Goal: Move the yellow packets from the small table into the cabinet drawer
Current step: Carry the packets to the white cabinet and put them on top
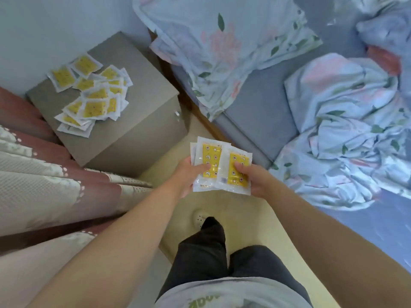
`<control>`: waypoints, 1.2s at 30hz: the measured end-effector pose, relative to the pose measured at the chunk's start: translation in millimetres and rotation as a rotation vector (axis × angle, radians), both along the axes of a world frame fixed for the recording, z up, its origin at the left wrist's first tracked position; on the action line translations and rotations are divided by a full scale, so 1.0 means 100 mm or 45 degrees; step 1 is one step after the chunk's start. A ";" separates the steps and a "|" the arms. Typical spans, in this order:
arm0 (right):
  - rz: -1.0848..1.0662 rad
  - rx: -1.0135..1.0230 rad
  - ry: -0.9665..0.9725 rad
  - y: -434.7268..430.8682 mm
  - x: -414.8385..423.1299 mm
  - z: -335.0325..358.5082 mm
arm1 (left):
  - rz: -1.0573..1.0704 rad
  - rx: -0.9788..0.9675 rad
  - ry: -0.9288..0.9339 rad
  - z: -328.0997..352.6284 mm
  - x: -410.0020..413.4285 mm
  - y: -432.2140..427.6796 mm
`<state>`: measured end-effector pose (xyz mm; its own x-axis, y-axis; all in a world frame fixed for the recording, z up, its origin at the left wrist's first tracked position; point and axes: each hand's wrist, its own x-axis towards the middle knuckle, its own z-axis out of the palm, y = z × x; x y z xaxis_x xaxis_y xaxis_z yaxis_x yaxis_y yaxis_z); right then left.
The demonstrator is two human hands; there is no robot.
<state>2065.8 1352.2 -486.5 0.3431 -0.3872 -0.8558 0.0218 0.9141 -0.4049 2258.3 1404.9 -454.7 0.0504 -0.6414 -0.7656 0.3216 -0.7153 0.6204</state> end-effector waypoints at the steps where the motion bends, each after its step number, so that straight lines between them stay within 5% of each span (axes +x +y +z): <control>1: -0.006 -0.016 0.019 0.09 -0.17 -0.01 | -0.055 0.003 -0.011 -0.01 -0.15 0.02; 17: -1.036 -0.032 0.174 2.80 -3.71 0.25 | -1.004 -0.010 -0.063 -0.04 -3.74 1.34; 30: -2.088 0.173 0.156 5.21 -5.53 0.15 | -1.697 0.141 0.032 -0.19 -6.70 2.59; 36: -2.358 0.169 0.051 5.77 -6.31 0.26 | -1.992 0.133 0.033 -0.21 -8.06 2.97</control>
